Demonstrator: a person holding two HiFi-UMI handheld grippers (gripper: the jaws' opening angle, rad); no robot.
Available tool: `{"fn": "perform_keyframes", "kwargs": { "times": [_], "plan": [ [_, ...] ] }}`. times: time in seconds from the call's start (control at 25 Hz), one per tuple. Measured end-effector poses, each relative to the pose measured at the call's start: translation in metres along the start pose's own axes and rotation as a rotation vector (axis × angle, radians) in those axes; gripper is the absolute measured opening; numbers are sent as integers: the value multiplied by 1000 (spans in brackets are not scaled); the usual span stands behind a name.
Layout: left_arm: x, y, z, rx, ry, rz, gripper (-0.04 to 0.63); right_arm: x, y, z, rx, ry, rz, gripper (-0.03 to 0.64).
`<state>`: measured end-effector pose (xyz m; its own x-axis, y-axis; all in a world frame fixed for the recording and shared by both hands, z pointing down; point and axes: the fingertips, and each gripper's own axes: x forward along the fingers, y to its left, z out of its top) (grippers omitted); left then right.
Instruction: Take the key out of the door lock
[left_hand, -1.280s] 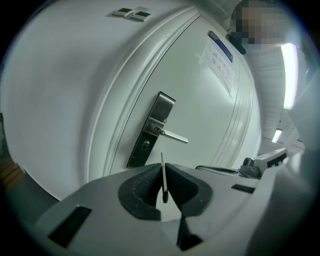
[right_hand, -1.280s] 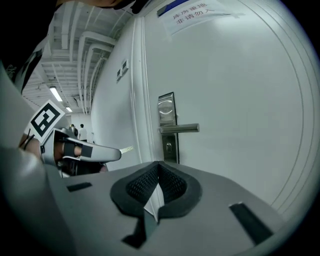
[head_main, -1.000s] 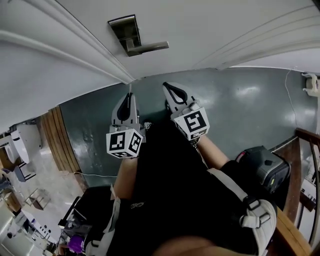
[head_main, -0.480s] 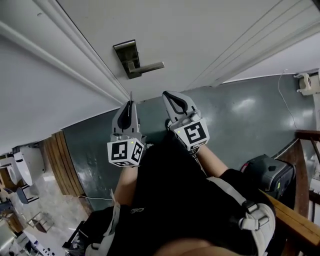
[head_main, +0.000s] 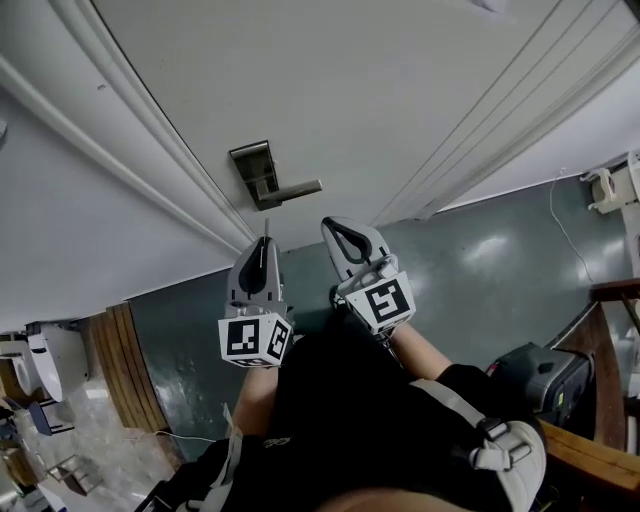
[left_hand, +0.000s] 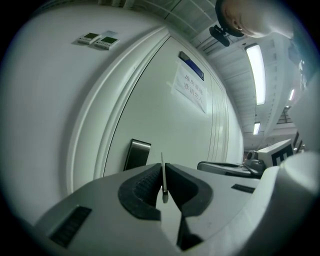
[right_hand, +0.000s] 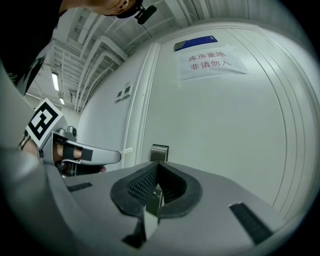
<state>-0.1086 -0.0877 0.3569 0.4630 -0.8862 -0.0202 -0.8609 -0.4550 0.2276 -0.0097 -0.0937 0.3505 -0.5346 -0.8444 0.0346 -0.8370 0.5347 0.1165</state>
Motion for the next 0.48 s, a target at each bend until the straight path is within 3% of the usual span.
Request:
{"fn": "perform_keyframes", "kwargs": {
  "times": [0.16,0.48],
  "plan": [
    [5,-1,16,-19,-38,6,37,3,-4,11,-21,-25,21,8],
    [10,-8,25,39,-52,40,37,2,-13,24,-33,-50,41,8]
  ]
}}
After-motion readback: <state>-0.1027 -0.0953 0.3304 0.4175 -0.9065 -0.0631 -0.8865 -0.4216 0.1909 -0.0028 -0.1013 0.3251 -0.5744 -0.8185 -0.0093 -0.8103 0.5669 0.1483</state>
